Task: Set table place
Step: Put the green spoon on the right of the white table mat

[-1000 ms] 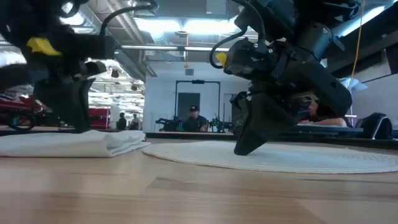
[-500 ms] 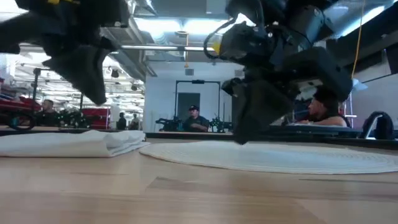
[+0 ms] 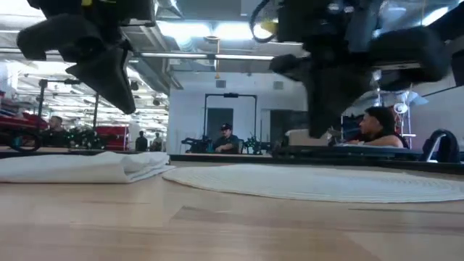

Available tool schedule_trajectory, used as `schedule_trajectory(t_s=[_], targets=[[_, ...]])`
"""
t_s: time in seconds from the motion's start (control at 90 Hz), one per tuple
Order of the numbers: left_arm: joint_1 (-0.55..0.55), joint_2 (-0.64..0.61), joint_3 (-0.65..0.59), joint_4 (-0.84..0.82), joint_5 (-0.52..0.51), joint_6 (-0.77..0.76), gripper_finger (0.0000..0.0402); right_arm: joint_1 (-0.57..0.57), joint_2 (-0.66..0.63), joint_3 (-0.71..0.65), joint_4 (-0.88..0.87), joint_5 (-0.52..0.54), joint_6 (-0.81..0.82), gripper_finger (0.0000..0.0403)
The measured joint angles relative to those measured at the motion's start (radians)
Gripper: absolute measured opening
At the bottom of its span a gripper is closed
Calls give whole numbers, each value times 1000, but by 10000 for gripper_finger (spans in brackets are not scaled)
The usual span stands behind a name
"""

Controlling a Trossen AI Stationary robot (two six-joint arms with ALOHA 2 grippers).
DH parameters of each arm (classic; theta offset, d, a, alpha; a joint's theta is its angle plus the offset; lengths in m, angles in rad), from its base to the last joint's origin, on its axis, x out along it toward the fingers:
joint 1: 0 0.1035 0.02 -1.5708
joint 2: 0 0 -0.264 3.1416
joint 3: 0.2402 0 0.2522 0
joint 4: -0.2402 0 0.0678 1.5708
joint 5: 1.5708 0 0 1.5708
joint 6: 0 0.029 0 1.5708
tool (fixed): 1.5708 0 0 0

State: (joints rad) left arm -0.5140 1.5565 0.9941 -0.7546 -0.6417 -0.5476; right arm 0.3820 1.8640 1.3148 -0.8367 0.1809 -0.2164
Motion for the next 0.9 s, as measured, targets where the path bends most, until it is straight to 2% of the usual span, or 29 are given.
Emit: schedule_trajectory(t_s=[0.222, 0.4, 0.644, 0.9], targets=[[-47, -41, -27, -3, -52, -48, 0, 150, -45, -2, -109, 90, 4, 0], [-99, -119, -71, 20, -100, -120, 0, 239, -99, -2, -183, 124, 86, 0], [-174, -217, -162, 175, -148, -108, 0, 318, -156, -2, -327, 140, 283, 0], [-201, -235, -224, 234, -177, -80, 0, 443, -217, -2, -385, 147, 452, 0]])
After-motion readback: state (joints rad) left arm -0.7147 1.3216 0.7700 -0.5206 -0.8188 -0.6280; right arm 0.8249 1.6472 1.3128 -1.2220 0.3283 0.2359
